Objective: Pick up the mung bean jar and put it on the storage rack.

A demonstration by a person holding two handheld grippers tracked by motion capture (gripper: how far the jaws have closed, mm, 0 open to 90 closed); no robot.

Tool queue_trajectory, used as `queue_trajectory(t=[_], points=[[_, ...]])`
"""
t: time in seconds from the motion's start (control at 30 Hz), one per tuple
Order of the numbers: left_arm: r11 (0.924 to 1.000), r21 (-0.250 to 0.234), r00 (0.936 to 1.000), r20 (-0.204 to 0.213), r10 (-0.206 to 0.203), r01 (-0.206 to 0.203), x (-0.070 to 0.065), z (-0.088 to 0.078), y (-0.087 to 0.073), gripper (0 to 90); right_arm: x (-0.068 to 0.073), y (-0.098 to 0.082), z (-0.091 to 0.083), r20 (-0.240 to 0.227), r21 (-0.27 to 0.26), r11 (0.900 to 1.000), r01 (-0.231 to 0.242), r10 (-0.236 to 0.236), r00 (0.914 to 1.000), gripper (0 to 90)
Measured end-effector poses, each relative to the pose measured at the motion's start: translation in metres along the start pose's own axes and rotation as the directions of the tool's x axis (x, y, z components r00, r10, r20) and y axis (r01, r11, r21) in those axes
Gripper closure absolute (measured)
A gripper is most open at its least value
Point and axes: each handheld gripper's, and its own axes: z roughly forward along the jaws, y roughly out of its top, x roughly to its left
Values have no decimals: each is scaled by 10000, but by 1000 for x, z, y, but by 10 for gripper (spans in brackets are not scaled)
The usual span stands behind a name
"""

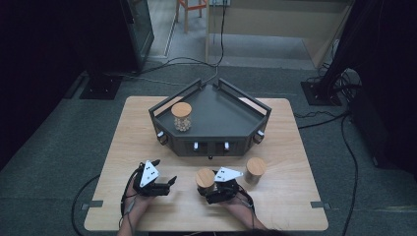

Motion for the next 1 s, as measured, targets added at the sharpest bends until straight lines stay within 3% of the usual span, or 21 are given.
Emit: queue_trajectory(t=[0.27,0.67,1.0], points=[[9999,115,10000,39,72,-73,-2,3,1,124,9,7,7,232,273,9992,278,-285,9993,247],[9998,188,9997,222,-83,79,1,4,0,124,12,8,7,369,310,9988,389,-401,9985,254],[9994,339,9996,288,-80,70,3,6,0,124,7,10,-1,449,268,9994,232,-244,9987,254]])
